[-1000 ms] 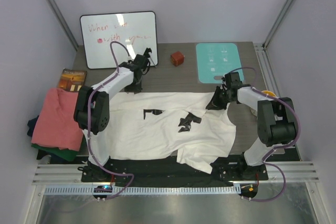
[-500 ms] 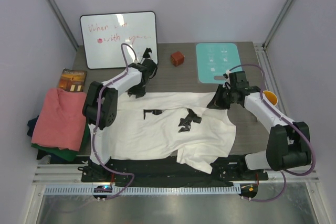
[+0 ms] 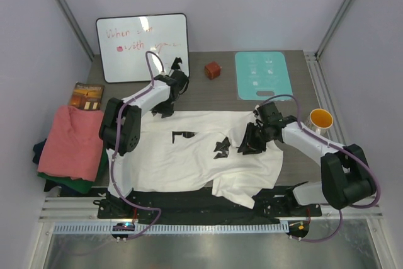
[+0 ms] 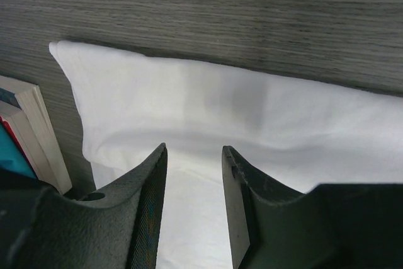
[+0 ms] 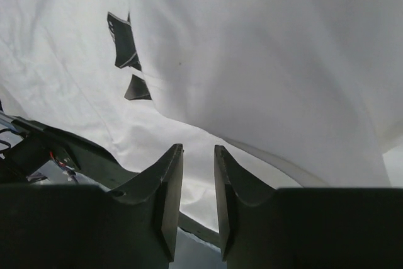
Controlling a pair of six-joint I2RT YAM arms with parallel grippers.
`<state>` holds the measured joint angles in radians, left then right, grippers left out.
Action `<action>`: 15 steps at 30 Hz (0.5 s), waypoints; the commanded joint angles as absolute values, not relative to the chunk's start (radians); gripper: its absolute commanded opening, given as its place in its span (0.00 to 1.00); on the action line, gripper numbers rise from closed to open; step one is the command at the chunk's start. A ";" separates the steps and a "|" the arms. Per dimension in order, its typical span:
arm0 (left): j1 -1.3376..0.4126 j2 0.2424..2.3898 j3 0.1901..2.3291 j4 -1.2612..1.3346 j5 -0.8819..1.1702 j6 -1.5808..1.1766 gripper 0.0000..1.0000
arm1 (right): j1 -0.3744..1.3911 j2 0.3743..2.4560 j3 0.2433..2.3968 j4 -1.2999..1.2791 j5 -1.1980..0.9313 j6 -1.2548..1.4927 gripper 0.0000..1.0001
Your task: Fold and stack the t-shirts
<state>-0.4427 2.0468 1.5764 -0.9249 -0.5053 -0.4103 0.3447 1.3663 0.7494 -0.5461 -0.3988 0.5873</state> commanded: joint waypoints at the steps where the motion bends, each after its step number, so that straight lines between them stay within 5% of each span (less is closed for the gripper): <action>1: -0.436 2.036 1.611 -0.943 -0.531 -0.407 0.41 | 0.351 1.253 0.747 -0.531 -0.377 0.646 0.33; 9: -0.436 2.034 1.605 -0.943 -0.529 -0.405 0.41 | 0.354 1.310 0.903 -0.566 -0.359 0.603 0.40; 15: -0.436 2.023 1.597 -0.942 -0.531 -0.402 0.41 | 0.446 1.302 0.798 -0.525 -0.256 0.568 0.40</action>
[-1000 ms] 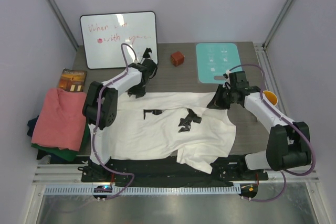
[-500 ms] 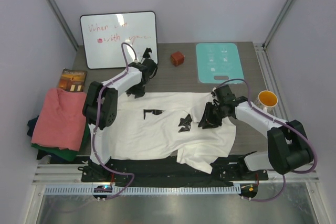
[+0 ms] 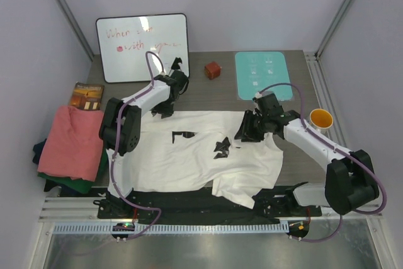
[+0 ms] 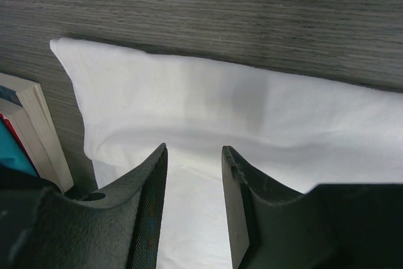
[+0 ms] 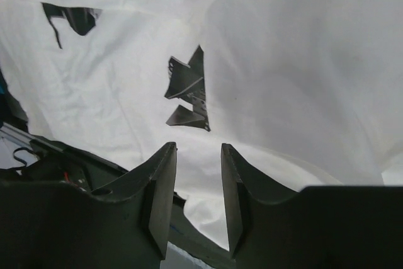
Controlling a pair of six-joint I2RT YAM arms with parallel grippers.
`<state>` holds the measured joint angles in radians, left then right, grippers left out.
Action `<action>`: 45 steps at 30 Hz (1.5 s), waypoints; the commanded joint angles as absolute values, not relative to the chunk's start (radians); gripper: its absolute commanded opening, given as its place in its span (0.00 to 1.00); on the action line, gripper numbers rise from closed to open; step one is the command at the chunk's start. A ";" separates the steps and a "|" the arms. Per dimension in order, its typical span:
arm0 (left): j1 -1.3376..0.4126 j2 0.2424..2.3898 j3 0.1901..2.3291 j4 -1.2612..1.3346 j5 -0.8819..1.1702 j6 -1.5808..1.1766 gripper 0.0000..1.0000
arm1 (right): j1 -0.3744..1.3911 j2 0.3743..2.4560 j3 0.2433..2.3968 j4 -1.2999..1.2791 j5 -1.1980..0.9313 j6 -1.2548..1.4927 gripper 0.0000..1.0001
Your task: Fold and stack the t-shirts
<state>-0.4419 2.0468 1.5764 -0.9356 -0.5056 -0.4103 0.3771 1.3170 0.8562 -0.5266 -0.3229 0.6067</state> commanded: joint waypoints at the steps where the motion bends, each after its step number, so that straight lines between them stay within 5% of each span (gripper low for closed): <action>1: -0.436 2.025 1.598 -0.940 -0.528 -0.402 0.41 | 0.466 1.277 0.757 -0.511 -0.214 0.545 0.40; 8: -0.436 2.048 1.612 -0.946 -0.506 -0.405 0.40 | 0.543 1.201 0.601 -0.474 -0.117 0.534 0.40; 12: -0.436 2.051 1.612 -0.950 -0.502 -0.407 0.40 | 0.549 1.198 0.588 -0.440 -0.085 0.548 0.51; 45: -0.436 2.068 1.620 -0.960 -0.494 -0.387 0.38 | 0.624 1.571 0.870 -0.328 0.041 0.483 0.51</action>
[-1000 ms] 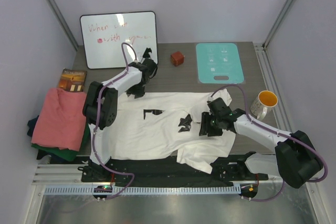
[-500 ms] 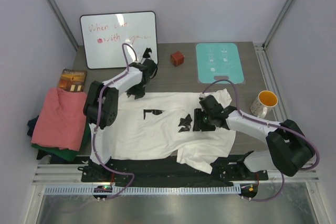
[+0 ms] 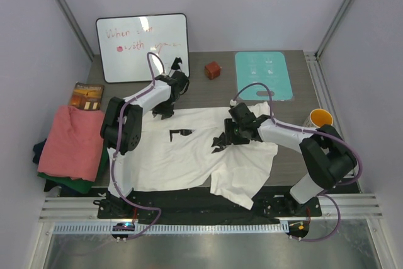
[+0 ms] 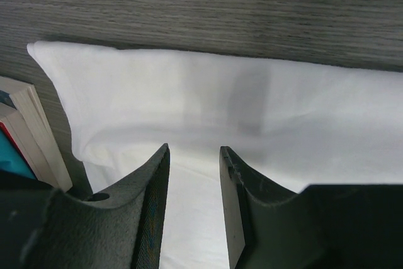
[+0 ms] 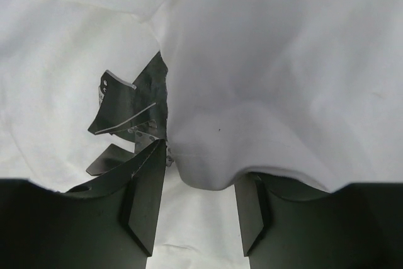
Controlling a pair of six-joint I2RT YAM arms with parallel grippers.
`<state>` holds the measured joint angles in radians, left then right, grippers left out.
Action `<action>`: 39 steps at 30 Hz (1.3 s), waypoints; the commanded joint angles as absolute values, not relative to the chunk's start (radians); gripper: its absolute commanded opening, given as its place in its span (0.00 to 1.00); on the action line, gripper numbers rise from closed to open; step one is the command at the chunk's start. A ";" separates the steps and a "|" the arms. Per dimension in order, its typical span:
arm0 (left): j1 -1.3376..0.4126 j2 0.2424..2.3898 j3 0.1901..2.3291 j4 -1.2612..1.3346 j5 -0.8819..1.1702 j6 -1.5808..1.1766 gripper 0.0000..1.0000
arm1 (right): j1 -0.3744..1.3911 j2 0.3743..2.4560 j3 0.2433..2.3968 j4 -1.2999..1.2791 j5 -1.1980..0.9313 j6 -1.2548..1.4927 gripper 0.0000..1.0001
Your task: Fold and stack the t-shirts
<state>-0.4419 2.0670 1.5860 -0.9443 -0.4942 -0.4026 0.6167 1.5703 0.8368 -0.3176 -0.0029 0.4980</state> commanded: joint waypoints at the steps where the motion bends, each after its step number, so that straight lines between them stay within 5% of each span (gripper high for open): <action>1: -0.436 2.066 1.621 -0.959 -0.494 -0.387 0.38 | 0.624 1.562 0.868 -0.339 0.044 0.486 0.51; 17: -0.436 2.071 1.634 -0.969 -0.477 -0.387 0.38 | 0.624 1.318 0.834 -0.488 0.012 0.528 0.52; 39: -0.436 2.071 1.631 -0.971 -0.480 -0.380 0.38 | 0.623 1.600 0.992 -0.446 -0.034 0.446 0.52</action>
<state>-0.4419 2.0773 1.6024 -0.9607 -0.4778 -0.3851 0.6201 1.5871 0.9440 -0.4843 -0.0284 0.4683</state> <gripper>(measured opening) 0.378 0.527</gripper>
